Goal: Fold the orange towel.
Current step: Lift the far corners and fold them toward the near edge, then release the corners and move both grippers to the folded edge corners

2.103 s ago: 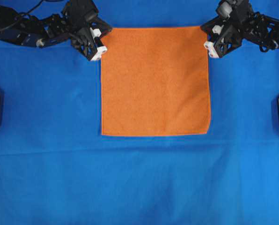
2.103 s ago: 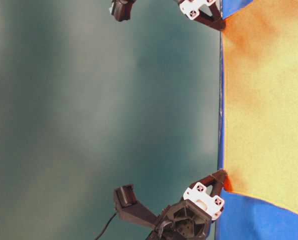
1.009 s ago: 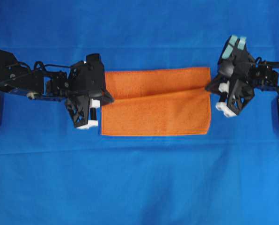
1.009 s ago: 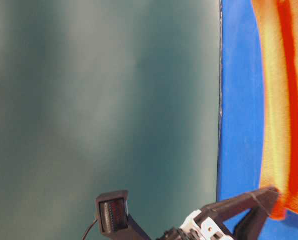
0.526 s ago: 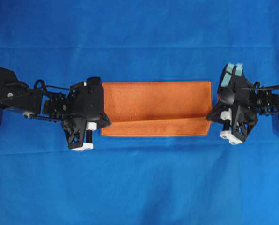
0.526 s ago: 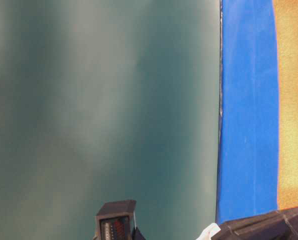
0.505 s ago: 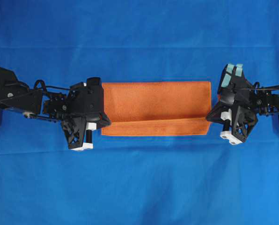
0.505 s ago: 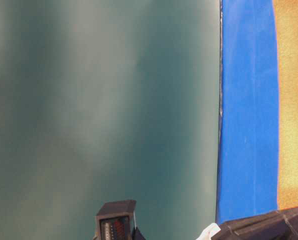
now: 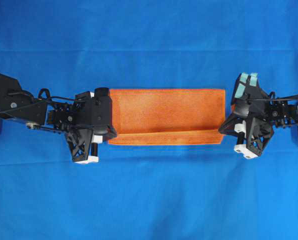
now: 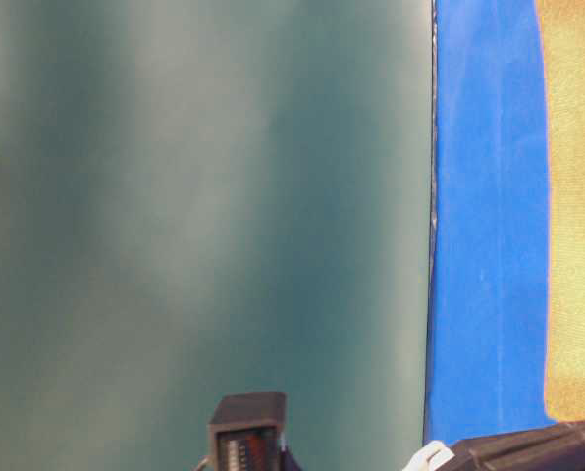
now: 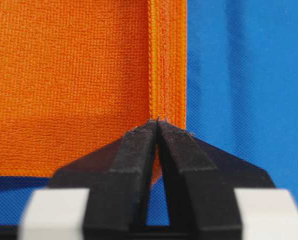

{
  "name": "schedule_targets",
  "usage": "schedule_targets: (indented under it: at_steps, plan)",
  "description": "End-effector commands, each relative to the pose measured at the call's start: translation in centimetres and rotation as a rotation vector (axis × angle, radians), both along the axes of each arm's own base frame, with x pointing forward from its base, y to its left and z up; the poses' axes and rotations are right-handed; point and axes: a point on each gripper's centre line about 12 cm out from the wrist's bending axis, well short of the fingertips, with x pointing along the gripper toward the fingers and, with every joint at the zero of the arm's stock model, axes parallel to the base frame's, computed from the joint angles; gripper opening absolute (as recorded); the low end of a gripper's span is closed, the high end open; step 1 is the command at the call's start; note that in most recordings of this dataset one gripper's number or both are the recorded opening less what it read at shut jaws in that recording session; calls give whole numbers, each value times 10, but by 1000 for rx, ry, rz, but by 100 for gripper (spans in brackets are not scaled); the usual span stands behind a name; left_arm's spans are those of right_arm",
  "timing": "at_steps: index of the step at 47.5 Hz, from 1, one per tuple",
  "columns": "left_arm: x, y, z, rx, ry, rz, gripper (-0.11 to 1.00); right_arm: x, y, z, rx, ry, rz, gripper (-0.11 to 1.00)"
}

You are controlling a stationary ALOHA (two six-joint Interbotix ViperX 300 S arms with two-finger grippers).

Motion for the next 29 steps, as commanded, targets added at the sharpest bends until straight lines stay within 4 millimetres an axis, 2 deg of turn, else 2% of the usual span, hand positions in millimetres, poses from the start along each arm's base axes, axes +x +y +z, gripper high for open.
schedule_targets:
  at_steps: [1,9,13,18,20,29]
  plan:
    - [5,0,7,-2,-26,2,13,6,1,2,4,-9,0,2]
    - [4,0,7,-1,-25,0,42,12,2,-2,8,7,-8,6]
    - [3,0,8,-1,-28,0,53,15,2,0,8,0,-7,30]
    - [2,0,11,1,-29,-3,54,16,3,4,1,-8,4,59]
    - [2,0,14,3,-36,-6,54,16,2,8,-3,-14,8,66]
    - [-1,9,35,14,-67,4,54,14,0,33,-46,-58,43,61]
